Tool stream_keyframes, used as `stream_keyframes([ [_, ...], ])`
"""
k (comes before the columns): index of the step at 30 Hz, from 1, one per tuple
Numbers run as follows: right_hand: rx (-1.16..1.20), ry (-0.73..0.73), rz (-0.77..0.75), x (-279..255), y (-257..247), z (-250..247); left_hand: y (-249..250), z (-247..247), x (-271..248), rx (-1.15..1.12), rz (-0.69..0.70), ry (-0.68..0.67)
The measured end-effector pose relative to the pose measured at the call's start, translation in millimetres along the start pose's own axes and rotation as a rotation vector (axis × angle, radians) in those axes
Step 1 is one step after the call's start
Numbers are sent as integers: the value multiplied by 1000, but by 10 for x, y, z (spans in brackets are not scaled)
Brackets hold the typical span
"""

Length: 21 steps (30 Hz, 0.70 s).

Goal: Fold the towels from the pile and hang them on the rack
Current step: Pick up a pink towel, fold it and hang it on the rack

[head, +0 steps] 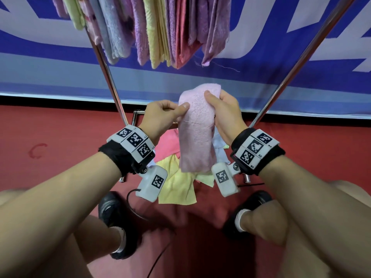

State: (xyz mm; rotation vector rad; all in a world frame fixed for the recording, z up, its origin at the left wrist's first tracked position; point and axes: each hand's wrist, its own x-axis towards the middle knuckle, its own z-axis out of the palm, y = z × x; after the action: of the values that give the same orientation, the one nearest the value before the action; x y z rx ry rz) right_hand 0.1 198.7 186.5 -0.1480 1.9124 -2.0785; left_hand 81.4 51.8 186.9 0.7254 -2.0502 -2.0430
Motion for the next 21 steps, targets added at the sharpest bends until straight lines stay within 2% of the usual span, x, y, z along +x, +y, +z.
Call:
stream_keyframes([
  [2, 45, -23, 13, -12, -7, 6, -26, 3, 18, -16, -7, 21],
  [5, 89, -48, 13, -27, -33, 11, -36, 11, 20, -30, -21, -66],
  [10, 90, -53, -33, -35, -57, 4, -7, 6, 27, 92, 67, -175],
  [16, -3, 25, -84, 41, -82, -52, 15, 53, 12, 53, 46, -98],
  [21, -10, 30, -90, 89, -129, -91, 13, 86, 1, -8, 6, -238],
])
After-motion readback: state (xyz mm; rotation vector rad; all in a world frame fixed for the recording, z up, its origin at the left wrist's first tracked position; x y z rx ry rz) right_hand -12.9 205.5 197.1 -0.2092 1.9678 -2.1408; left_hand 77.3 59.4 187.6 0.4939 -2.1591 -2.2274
